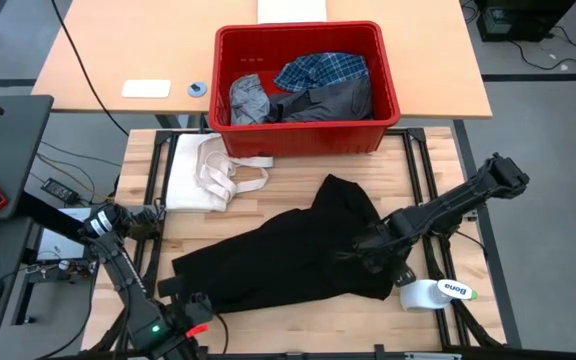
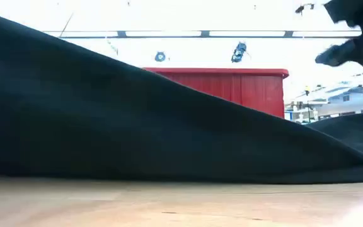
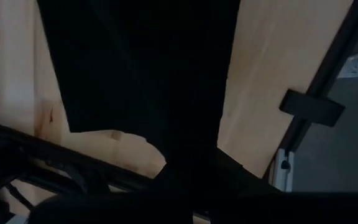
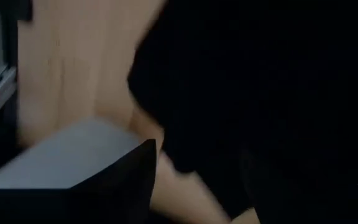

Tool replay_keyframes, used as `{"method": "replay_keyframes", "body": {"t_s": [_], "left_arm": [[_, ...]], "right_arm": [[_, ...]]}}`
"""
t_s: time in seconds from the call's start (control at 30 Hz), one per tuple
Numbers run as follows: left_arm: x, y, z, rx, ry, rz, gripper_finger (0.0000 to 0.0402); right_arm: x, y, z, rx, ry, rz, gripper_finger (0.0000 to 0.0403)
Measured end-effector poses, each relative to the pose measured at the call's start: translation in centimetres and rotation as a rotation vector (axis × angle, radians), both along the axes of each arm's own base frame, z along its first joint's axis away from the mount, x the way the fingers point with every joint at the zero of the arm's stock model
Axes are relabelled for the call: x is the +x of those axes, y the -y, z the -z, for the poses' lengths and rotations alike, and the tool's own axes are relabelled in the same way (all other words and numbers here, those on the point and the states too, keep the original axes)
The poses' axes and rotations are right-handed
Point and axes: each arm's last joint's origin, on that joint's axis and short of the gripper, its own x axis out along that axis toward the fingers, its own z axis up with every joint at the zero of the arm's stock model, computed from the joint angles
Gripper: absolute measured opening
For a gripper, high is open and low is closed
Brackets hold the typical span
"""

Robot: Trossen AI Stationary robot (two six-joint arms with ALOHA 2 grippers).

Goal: Fold Laundry from Bin
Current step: Fold the black shirt

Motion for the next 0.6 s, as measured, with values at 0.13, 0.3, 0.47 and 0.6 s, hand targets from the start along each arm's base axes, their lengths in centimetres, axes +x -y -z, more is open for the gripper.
{"method": "replay_keyframes", "body": {"t_s": [0.13, 0.3, 0.47, 0.6], "left_arm": [[0.1, -0.2, 0.0, 0.019, 0.002, -0.010, 0.0018], [0.2, -0.3, 0.0, 0.020, 0.011, -0.053, 0.0018], [0.2, -0.3, 0.0, 0.021, 0.015, -0.063, 0.0018], [0.2, -0.3, 0.0, 0.017, 0.019, -0.068, 0.0018]], "right_arm": [[1.8, -1.9, -1.1, -0.003, 0.288, -0.044, 0.0217], [3.9, -3.9, -0.2, 0.046, 0.452, -0.061, 0.0220], [5.3, -5.1, 2.8, -0.019, 0.414, -0.094, 0.0234], [5.9, -5.6, 5.2, -0.050, 0.344, -0.101, 0.0246]]}}
